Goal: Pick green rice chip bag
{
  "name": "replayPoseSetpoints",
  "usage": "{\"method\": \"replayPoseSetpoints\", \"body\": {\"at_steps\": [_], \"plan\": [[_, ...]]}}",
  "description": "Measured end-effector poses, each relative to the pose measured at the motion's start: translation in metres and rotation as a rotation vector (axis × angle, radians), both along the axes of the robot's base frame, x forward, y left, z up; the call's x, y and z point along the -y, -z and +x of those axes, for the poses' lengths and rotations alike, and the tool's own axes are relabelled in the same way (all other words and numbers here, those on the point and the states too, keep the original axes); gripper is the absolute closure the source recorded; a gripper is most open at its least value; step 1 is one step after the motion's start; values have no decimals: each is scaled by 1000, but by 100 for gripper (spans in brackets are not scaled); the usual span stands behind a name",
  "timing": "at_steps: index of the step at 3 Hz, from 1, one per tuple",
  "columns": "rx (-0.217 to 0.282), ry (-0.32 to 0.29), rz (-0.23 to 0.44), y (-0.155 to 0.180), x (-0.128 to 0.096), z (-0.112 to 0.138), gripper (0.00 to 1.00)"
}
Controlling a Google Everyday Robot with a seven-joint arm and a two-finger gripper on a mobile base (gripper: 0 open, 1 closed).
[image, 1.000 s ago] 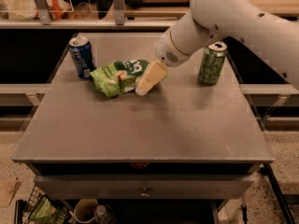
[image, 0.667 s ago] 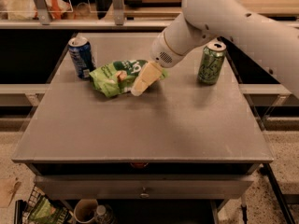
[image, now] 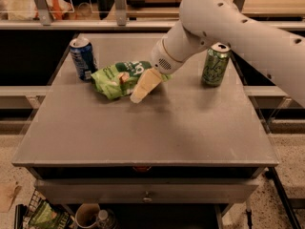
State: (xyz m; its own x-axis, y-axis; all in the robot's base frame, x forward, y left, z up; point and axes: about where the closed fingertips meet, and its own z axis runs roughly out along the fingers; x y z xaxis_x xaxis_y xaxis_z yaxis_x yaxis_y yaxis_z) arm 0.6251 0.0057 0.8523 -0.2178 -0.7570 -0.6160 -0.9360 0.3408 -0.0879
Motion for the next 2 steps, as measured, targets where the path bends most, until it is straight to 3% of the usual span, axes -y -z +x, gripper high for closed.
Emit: {"method": "replayPoseSetpoints", "body": {"at_steps": [2], "plan": [[23,-23,10,8,-11,-3,41]]}}
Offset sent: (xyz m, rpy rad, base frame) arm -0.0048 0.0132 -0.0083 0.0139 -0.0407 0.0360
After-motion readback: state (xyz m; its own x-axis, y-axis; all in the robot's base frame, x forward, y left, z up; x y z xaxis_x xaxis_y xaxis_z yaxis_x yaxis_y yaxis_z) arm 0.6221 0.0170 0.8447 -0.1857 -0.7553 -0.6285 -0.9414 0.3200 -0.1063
